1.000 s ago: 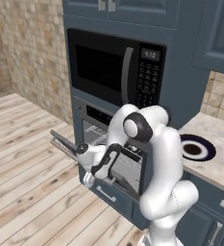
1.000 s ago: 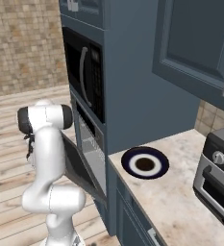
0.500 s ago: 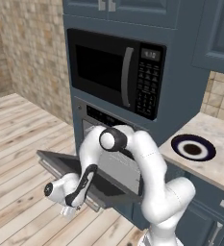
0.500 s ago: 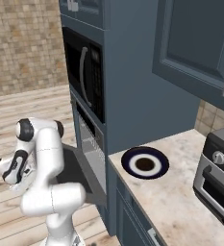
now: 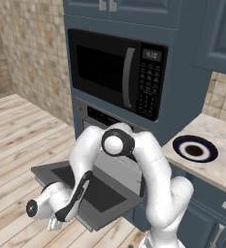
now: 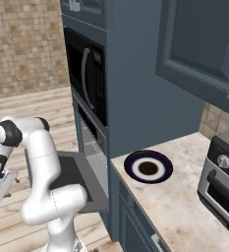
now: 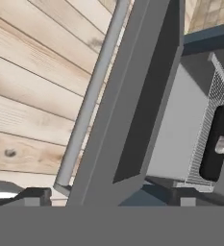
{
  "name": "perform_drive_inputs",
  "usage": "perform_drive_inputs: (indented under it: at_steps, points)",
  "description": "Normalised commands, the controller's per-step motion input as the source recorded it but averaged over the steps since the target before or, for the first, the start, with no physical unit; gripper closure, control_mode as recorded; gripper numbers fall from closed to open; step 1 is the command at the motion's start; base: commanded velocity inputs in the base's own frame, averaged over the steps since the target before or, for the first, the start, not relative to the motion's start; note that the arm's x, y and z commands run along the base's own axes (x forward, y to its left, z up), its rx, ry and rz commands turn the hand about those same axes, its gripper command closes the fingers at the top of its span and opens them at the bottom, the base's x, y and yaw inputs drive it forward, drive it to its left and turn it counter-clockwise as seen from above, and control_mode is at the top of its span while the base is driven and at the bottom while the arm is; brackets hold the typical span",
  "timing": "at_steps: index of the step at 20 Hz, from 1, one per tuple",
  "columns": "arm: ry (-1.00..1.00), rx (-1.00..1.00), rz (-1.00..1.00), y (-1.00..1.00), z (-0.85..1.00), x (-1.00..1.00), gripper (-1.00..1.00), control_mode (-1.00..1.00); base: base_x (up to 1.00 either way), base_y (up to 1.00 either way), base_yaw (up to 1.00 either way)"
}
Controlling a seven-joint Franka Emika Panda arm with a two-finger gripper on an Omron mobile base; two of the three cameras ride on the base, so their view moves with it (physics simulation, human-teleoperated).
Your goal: Take the baked cake out of the oven and place it on the plate for cooling. Then close the oven door.
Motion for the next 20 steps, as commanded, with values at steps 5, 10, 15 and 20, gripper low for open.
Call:
perform_drive_inputs:
  at_steps: [5,10,15,20]
  points:
    - [0.01,0.16,0.04,-0.45,1.0,0.05,-1.0,-1.0,0.0,0.0,0.0]
    - [0.0,0.02,0.0,-0.98,1.0,0.22,-1.0,-1.0,0.0,0.0,0.0]
    - [0.11,0.0,-0.02,-1.0,0.9,0.58,-1.0,-1.0,0.0,0.0,0.0]
    - [0.25,-0.04,-0.07,-0.92,0.16,0.76,-1.0,-1.0,0.0,0.0,0.0]
